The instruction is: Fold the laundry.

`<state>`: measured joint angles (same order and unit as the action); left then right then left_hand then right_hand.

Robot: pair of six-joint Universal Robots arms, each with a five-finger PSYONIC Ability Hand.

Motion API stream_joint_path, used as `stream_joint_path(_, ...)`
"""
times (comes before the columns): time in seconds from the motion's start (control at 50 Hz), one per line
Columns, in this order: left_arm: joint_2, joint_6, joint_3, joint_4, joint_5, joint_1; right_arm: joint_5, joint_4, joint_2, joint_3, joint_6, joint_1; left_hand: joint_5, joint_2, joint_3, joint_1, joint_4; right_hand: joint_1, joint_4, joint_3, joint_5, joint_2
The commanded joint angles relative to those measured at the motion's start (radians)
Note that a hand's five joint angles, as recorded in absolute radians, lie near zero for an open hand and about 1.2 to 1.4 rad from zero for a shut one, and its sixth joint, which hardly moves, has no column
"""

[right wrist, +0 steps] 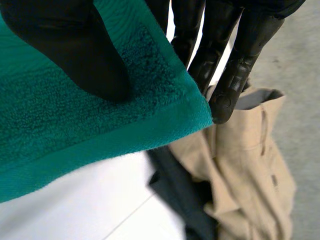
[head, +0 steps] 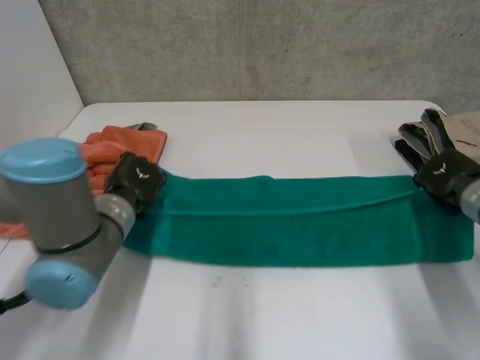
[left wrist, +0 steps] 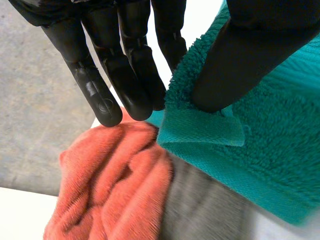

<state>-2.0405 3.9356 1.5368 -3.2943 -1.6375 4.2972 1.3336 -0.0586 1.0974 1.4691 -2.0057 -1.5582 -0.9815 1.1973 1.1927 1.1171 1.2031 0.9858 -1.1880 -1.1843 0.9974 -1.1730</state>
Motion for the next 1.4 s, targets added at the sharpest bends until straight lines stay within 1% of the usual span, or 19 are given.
stream_joint_path(0.02, -0.216, 0.008, -0.246, -0.028, -0.074, -0.02, 0.05, 0.158, -0.174, -0.148, 0.004, -0.057, -0.24, 0.199, 0.204, 0.279, 0.193, 0.41, -0.208, -0.212, 0.224, -0.223)
stream_joint_path(0.12, -0.319, 0.008, -0.38, -0.103, -0.074, -0.028, 0.079, 0.269, -0.289, -0.245, 0.008, -0.071, -0.136, 0.094, 0.099, 0.175, 0.089, 0.409, -0.206, -0.21, 0.222, -0.221)
stream_joint_path(0.14, -0.325, 0.008, -0.389, -0.117, -0.073, -0.028, 0.087, 0.279, -0.303, -0.256, 0.008, -0.072, -0.094, 0.053, 0.058, 0.133, 0.047, 0.164, 0.038, 0.034, -0.022, 0.023)
stream_joint_path(0.16, -0.337, 0.008, -0.405, -0.149, -0.073, -0.028, 0.113, 0.305, -0.326, -0.274, 0.007, -0.083, 0.13, -0.171, -0.167, -0.091, -0.177, -0.53, 0.732, 0.728, -0.716, 0.717)
stream_joint_path(0.18, -0.342, 0.008, -0.408, -0.163, -0.073, -0.03, 0.127, 0.319, -0.333, -0.279, 0.004, -0.089, 0.429, -0.47, -0.465, -0.39, -0.476, -0.811, 1.013, 1.01, -0.997, 0.998)
stream_joint_path(0.2, -0.343, 0.008, -0.408, -0.178, -0.074, -0.033, 0.14, 0.333, -0.341, -0.288, 0.002, -0.097, 0.85, -0.891, -0.887, -0.811, -0.897, -0.811, 1.013, 1.01, -0.997, 0.998)
stream_joint_path(0.22, -0.343, 0.008, -0.405, -0.191, -0.074, -0.036, 0.156, 0.347, -0.344, -0.294, -0.002, -0.103, 0.981, -1.023, -1.018, -0.943, -1.029, -0.811, 1.013, 1.01, -0.997, 0.998)
stream_joint_path(0.24, -0.34, 0.011, -0.399, -0.214, -0.076, -0.042, 0.173, 0.38, -0.343, -0.299, -0.007, -0.111, 0.894, -0.936, -0.931, -0.855, -0.941, -0.811, 1.013, 1.01, -0.997, 0.998)
stream_joint_path(0.3, -0.325, 0.011, -0.383, -0.231, -0.077, -0.051, 0.18, 0.414, -0.326, -0.296, -0.033, -0.122, 0.981, -1.023, -1.018, -0.943, -1.029, -0.811, 1.013, 1.01, -0.997, 0.998)
stream_joint_path(0.46, -0.147, -0.004, -0.238, -0.24, -0.073, -0.073, 0.165, 0.418, -0.093, -0.17, -0.339, -0.112, 0.981, -1.023, -1.018, -0.943, -1.029, -0.811, 1.013, 1.01, -0.997, 0.998)
stream_joint_path(0.48, -0.132, -0.005, -0.221, -0.24, -0.073, -0.073, 0.142, 0.407, -0.035, -0.132, -0.41, -0.106, 0.981, -1.023, -1.018, -0.943, -1.029, -0.811, 1.013, 1.01, -0.997, 0.998)
stream_joint_path(0.58, -0.038, -0.013, -0.116, -0.24, -0.071, -0.074, 0.001, 0.297, 0.081, -0.02, -0.505, -0.033, 0.981, -1.023, -1.018, -0.943, -1.029, -0.811, 1.013, 1.01, -0.997, 0.998)
stream_joint_path(0.72, 0.036, -0.067, -0.007, -0.24, -0.07, -0.077, -0.158, 0.042, 0.145, 0.086, -0.495, 0.105, 0.981, -1.023, -1.018, -0.943, -1.029, -0.811, 1.013, 1.01, -0.997, 0.998)
stream_joint_path(0.8, 0.039, -0.093, 0.022, -0.242, -0.07, -0.08, -0.188, -0.03, 0.142, 0.131, -0.47, 0.148, 0.981, -1.023, -1.018, -0.943, -1.029, -0.719, 0.921, 0.918, -0.905, 0.906)
stream_joint_path(0.96, 0.023, -0.101, 0.032, -0.242, -0.064, -0.077, -0.195, 0.055, 0.041, 0.198, -0.337, 0.201, 0.981, -1.023, -1.018, -0.943, -1.029, -0.607, 0.809, 0.806, -0.793, 0.794)
stream_joint_path(1.1, 0.02, -0.101, 0.032, -0.258, -0.064, -0.077, -0.229, 0.143, -0.066, 0.18, -0.317, 0.222, 0.981, -1.023, -1.018, -0.943, -1.029, -0.493, 0.695, 0.692, -0.679, 0.68)
stream_joint_path(1.16, 0.02, -0.101, 0.034, -0.26, -0.064, -0.079, -0.235, 0.146, -0.099, 0.166, -0.306, 0.222, 0.981, -1.023, -1.018, -0.943, -1.029, -0.207, 0.409, 0.405, -0.393, 0.394)
stream_joint_path(1.18, 0.02, -0.101, 0.034, -0.26, -0.064, -0.08, -0.228, 0.146, -0.109, 0.149, -0.306, 0.225, 0.981, -1.023, -1.018, -0.943, -1.029, 0.379, -0.177, -0.181, 0.193, -0.192)
stream_joint_path(1.4, 0.069, -0.096, 0.063, -0.26, -0.062, -0.096, -0.179, 0.181, -0.018, 0.131, -0.295, 0.326, 0.981, -1.023, -1.018, -0.943, -1.029, 0.41, -0.208, -0.212, 0.224, -0.223)
